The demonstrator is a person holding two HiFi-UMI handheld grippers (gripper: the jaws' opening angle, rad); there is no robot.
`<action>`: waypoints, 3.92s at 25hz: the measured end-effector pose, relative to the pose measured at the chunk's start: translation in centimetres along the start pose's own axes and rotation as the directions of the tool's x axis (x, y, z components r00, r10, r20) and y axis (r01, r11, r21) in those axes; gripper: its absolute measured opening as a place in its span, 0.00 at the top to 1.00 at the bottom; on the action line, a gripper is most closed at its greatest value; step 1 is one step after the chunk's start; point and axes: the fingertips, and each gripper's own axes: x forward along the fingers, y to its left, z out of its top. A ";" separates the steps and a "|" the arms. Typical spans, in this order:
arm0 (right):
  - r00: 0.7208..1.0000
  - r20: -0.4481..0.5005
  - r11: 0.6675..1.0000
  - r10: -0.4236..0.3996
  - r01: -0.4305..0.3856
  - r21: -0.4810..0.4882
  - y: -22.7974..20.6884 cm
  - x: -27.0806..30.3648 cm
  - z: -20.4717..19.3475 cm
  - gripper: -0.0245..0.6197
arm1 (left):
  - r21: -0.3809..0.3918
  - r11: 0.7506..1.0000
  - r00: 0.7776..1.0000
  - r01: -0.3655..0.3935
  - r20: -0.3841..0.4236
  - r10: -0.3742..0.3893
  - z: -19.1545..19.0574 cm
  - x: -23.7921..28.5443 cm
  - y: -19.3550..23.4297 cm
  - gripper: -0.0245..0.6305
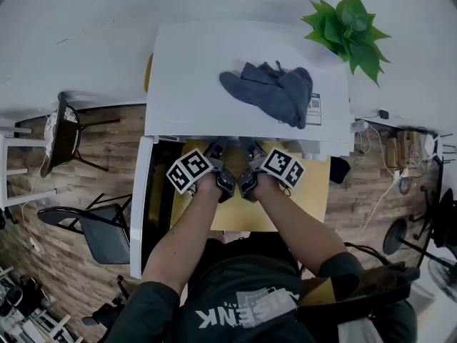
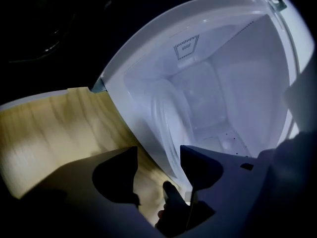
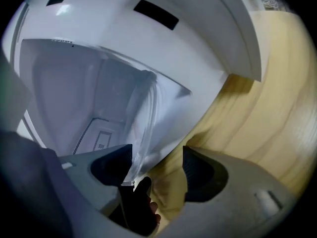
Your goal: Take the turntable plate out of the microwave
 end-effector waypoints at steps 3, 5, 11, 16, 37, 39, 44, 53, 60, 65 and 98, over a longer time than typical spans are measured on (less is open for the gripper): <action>1.000 0.003 1.000 0.002 -0.002 0.006 0.2 0.6 0.2 0.49 | 0.021 1.000 1.000 0.015 -0.004 -0.015 0.4 0.2 -0.1 0.56; 1.000 0.002 1.000 -0.003 0.002 0.028 0.2 0.9 0.5 0.49 | 0.006 1.000 1.000 0.021 0.001 -0.021 0.4 0.1 -0.3 0.59; 1.000 -0.001 0.999 0.009 -0.009 0.053 -0.2 0.3 0.4 0.52 | 0.025 0.999 0.999 0.034 0.001 -0.034 -0.2 -0.5 -0.9 0.71; 0.999 -0.014 0.999 0.035 -0.034 0.039 -0.5 -0.6 -0.4 0.52 | 0.036 0.999 0.999 0.037 -0.004 -0.037 -1.1 -1.5 -1.3 0.81; 0.974 -0.102 0.978 0.201 -0.206 -0.037 0.6 -2.3 -2.8 0.65 | 0.000 0.999 0.998 0.050 -0.024 -0.050 -5.3 -6.9 1.3 0.82; 0.972 -0.113 0.975 0.207 -0.214 -0.052 0.8 -2.5 -2.9 0.79 | -0.006 0.999 0.999 0.047 -0.025 -0.047 -5.8 -7.3 1.5 0.82; 0.959 -0.122 0.966 0.257 -0.260 -0.008 1.0 -3.3 -3.4 0.85 | 0.010 0.998 0.998 0.065 -0.015 -0.064 -6.2 -7.8 1.7 0.81; 0.946 -0.109 0.952 0.304 -0.301 0.047 0.6 -5.0 -3.0 0.89 | 0.119 0.985 0.991 0.126 0.020 -0.129 -4.5 -6.9 1.2 0.75; 0.940 -0.134 0.950 0.313 -0.308 0.058 0.0 -5.9 -3.9 0.89 | 0.111 0.984 0.989 0.142 0.034 -0.146 -3.9 -6.0 1.1 0.76; 0.933 -0.161 0.947 0.321 -0.321 0.031 -0.1 -6.7 -4.2 0.89 | 0.062 0.983 0.984 0.175 0.021 -0.177 -4.8 -6.7 1.0 0.79; 0.844 -0.330 0.867 0.423 -0.482 -0.122 5.1 -17.1 -7.6 0.86 | 0.018 0.943 0.928 0.332 0.172 -0.330 -10.4 -18.2 -5.4 0.85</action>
